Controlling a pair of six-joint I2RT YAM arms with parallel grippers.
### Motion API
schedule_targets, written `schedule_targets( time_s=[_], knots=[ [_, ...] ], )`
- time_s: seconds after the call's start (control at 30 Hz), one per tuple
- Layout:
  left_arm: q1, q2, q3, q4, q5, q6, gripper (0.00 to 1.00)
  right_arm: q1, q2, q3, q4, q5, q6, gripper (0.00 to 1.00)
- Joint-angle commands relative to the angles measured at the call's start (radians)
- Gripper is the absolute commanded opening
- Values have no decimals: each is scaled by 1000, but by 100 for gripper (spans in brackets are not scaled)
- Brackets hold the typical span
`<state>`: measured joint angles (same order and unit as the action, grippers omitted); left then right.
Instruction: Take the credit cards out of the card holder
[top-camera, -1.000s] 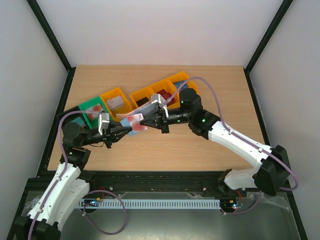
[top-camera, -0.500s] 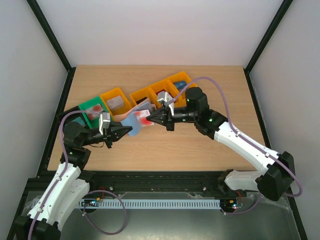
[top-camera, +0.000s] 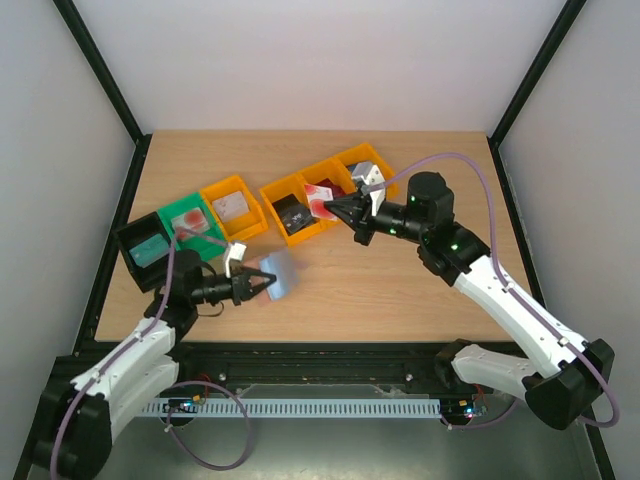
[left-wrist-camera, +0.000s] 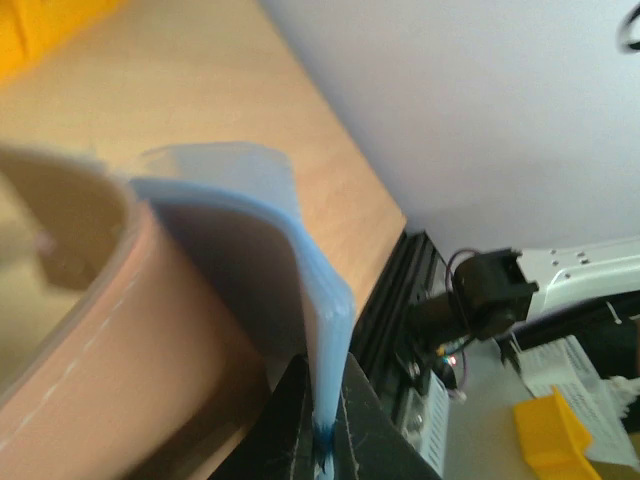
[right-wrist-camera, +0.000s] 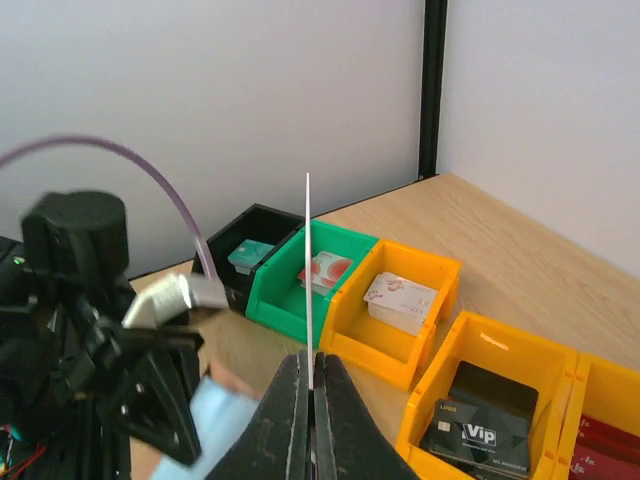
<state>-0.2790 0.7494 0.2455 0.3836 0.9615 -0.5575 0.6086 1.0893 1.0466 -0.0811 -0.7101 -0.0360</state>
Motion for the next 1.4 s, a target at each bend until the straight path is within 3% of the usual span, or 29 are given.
schedule_targets(
  time_s=[0.0, 0.17, 0.33, 0.37, 0.5, 0.63, 0.7, 0.87, 1.03, 1.13, 1.27, 1.37],
  knots=[
    [-90, 83, -47, 64, -51, -161, 2, 2, -2, -1, -10, 9, 20, 2],
    [-140, 198, -70, 31, -129, -195, 2, 2, 9, -13, 1, -10, 23, 2],
    [-143, 254, -52, -156, -327, -159, 3, 2, 28, -12, -2, -23, 22, 2],
    [-141, 255, -45, -211, -386, -154, 8, 2, 29, -12, -3, -25, 22, 2],
    [-92, 224, -10, -434, -651, -154, 44, 2, 34, -5, -19, -28, 19, 2],
    [-48, 164, 36, -473, -677, -153, 70, 2, 50, 12, -26, -20, 42, 2],
    [-35, 133, 86, -500, -670, -138, 79, 2, 62, 21, -28, -19, 58, 2],
    [-17, 45, 232, -497, -586, 4, 86, 2, 106, 59, -39, -21, 102, 2],
    [-20, -81, 313, -311, -324, 374, 92, 3, 153, 98, -69, -52, 140, 2],
    [-29, -170, 368, -394, -199, 911, 93, 3, 165, 110, -73, -89, 158, 2],
    [-75, -240, 377, -452, -355, 1571, 94, 8, 184, 119, -72, -174, 197, 2],
    [-124, -287, 263, -236, -493, 2013, 94, 30, 206, 125, -53, -225, 229, 2]
  ],
)
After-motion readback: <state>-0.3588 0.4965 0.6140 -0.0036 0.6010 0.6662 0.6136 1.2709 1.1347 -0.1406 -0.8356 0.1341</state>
